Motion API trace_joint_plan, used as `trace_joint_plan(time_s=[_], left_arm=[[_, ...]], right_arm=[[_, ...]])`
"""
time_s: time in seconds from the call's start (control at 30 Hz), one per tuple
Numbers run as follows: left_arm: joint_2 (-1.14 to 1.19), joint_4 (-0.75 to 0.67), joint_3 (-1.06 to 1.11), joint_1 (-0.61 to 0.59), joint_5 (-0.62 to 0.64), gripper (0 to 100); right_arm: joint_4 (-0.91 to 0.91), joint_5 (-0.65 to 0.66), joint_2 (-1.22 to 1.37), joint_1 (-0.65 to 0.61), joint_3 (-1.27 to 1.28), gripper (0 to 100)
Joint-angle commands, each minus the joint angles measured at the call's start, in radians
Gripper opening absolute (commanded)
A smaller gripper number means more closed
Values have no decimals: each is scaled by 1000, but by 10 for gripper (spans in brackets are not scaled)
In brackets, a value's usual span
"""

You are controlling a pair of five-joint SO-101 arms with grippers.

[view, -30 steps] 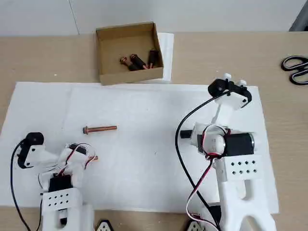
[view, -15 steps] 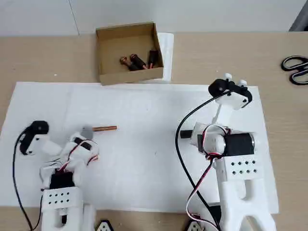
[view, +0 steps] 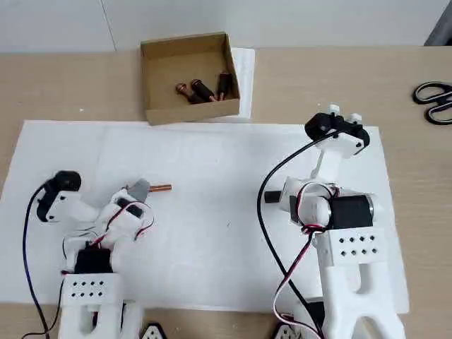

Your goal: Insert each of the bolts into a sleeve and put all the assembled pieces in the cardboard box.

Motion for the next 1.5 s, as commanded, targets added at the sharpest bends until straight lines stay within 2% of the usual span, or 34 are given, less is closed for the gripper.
trace_joint_plan(time_s=[0.0, 0.17, 0.4, 0.6, 0.73, 1.13, 1.47], left_arm=[[-2, 141, -148, 11, -48, 228], [-2, 356, -331, 55, -74, 228], [18, 537, -559, 58, -89, 228], [313, 772, -834, 51, -80, 228], [551, 904, -1004, 52, -17, 229], [845, 893, -1029, 51, 17, 229], [1069, 651, -1029, 51, 44, 228]], right_arm=[[-21, 9, -18, 8, -6, 2], [-21, 8, -18, 8, -6, 2], [-21, 8, -24, 8, -6, 2], [-21, 5, -25, 8, -6, 2], [-19, 5, -27, 8, -6, 2], [-19, 3, -25, 7, -6, 2], [-19, 3, -24, 5, -6, 2]])
